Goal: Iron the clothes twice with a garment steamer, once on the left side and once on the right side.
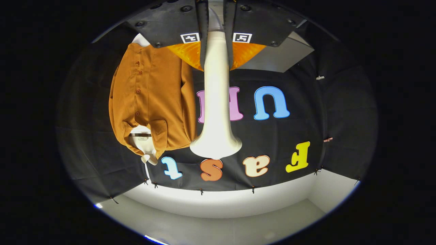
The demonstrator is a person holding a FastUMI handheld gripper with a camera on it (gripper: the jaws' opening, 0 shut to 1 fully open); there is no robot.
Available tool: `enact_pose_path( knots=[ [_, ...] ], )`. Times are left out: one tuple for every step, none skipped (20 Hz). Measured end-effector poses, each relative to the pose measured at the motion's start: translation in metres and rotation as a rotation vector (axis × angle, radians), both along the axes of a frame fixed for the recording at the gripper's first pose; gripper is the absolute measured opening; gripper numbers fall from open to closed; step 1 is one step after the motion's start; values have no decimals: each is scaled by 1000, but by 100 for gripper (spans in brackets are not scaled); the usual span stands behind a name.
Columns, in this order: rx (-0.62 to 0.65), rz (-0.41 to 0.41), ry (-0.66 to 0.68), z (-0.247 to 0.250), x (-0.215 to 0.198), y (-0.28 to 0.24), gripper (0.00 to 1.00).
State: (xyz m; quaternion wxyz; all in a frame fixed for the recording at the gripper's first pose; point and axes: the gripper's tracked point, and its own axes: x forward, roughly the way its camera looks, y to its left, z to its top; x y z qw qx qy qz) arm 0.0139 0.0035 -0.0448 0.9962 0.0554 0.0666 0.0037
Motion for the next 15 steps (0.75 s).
enact_pose_path(
  knots=[
    [2, -1, -1, 0, 0, -1, 20],
    [1, -2, 0, 0, -1, -1, 20],
    [0, -2, 0, 0, 0, -1, 20],
    [0, -2, 0, 0, 0, -1, 20],
    [-1, -1, 1, 0, -1, -1, 20],
    [-2, -1, 1, 0, -1, -2, 20],
    [-2, 1, 2, 1, -1, -1, 20],
    [-3, 3, 3, 1, -1, 0, 20],
    [-4, 3, 2, 1, -1, 0, 20],
    [-6, 3, 2, 0, -1, 0, 20],
    [-7, 3, 2, 1, -1, 0, 20],
    [-7, 4, 4, 0, -1, 1, 20],
    [-6, 5, 4, 0, -1, 1, 20],
    [-6, 6, 4, 0, -1, 1, 20],
    [-8, 7, 2, 1, -1, 2, 20]
  ],
)
